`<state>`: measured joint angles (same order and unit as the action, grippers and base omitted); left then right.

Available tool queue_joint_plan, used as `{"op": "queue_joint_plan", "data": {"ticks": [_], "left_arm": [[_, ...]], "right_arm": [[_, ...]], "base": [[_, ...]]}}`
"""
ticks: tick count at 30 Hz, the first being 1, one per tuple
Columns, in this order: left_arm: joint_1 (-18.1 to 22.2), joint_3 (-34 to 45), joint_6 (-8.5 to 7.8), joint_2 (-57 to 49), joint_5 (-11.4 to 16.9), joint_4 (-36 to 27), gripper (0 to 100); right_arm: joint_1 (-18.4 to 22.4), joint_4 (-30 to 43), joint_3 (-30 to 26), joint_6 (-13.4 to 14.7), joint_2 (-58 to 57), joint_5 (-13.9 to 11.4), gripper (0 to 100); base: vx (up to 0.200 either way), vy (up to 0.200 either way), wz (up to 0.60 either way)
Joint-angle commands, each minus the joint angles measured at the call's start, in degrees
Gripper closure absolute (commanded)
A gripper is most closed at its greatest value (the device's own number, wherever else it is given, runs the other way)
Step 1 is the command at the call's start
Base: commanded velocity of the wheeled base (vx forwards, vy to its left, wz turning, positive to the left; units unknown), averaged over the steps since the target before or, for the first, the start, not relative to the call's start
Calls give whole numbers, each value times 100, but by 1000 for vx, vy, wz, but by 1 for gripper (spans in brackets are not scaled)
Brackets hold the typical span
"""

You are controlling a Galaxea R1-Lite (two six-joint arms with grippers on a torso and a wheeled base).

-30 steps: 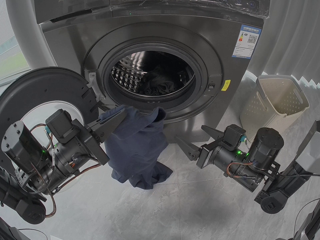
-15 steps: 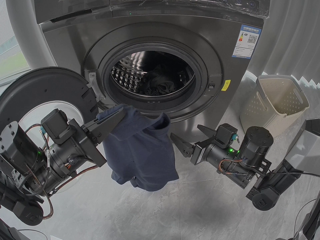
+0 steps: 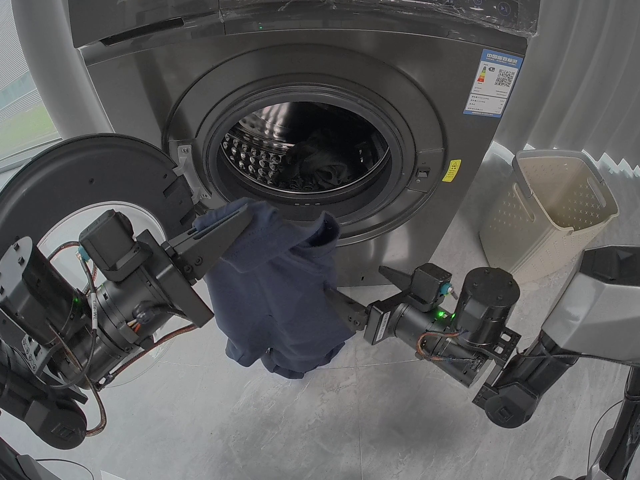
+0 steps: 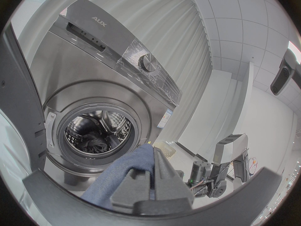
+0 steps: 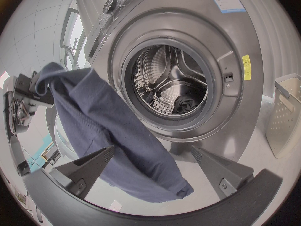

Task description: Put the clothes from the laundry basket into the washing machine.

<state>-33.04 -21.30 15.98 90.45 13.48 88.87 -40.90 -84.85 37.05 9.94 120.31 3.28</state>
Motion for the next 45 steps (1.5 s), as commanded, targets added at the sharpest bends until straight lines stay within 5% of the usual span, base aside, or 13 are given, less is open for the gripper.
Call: {"op": "queue_joint_plan", "data": {"ticks": [1, 18, 28, 33, 45], "left_arm": [[-1, -41, 1, -19, -4, -1, 100], [8, -243, 107, -1, -65, -1, 100], [78, -340, 89, 139, -188, -1, 100], [78, -314, 89, 113, -179, -1, 100], [78, -243, 98, 51, -171, -1, 100]], "right_arm": [[-146, -14, 48, 8, 256, -3, 0], [-850, -76, 435, 35, 880, -20, 0], [-1438, -348, 31, 219, 784, -38, 0], [-1271, -348, -356, 237, 467, -12, 0], [-173, -340, -927, 167, -174, -64, 0]], "base": [[0, 0, 0], [0, 0, 0], [0, 0, 0], [0, 0, 0], [0, 0, 0]]}}
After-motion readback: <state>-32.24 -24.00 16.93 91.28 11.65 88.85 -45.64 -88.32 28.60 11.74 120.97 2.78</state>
